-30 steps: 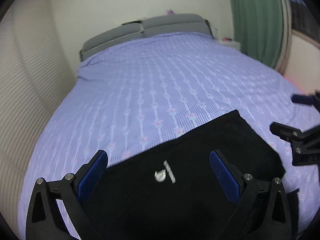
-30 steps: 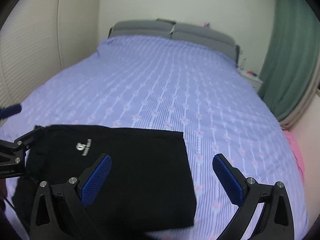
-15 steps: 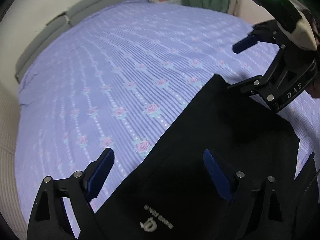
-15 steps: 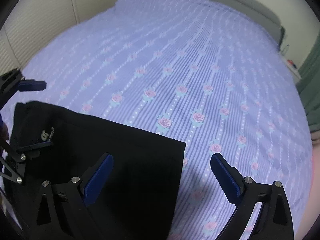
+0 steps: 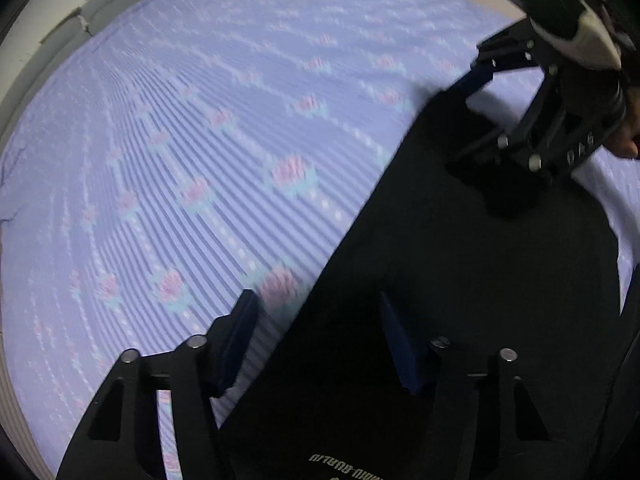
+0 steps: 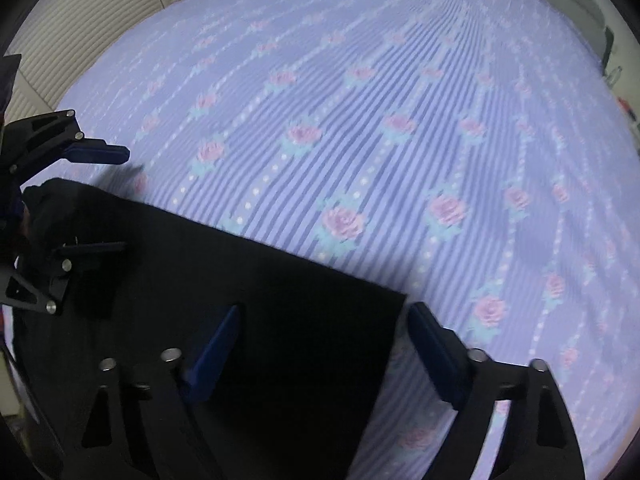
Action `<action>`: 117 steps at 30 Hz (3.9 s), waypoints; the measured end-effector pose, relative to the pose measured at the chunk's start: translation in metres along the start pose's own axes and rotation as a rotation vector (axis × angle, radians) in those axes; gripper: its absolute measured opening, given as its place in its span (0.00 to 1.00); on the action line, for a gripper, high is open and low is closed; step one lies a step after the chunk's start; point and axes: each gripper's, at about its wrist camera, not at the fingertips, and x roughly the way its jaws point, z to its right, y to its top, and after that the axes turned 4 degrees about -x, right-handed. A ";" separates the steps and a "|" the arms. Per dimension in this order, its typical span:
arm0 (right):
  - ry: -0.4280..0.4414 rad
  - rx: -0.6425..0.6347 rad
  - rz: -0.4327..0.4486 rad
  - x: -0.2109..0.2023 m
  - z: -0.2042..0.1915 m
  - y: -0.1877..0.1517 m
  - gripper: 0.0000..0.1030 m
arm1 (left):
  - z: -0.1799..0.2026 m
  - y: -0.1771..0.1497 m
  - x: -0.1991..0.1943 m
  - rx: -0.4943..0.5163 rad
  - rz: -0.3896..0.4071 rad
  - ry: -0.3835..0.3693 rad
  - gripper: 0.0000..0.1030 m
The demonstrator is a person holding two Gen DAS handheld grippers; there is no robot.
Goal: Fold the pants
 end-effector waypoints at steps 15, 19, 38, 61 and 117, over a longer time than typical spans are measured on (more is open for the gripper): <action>0.044 0.013 0.110 -0.034 -0.022 -0.021 0.08 | 0.007 -0.019 -0.037 -0.036 0.059 -0.057 0.05; 0.023 0.002 0.167 -0.061 -0.032 -0.033 0.08 | 0.017 -0.025 -0.065 -0.021 0.088 -0.041 0.05; -0.086 -0.081 0.397 -0.205 -0.137 -0.152 0.08 | 0.134 -0.111 -0.225 0.027 0.208 -0.031 0.05; -0.154 -0.055 0.415 -0.187 -0.233 -0.362 0.08 | 0.286 -0.258 -0.216 0.017 0.291 -0.047 0.05; -0.055 0.029 0.416 -0.169 -0.275 -0.523 0.44 | 0.326 -0.364 -0.180 -0.112 0.272 -0.188 0.31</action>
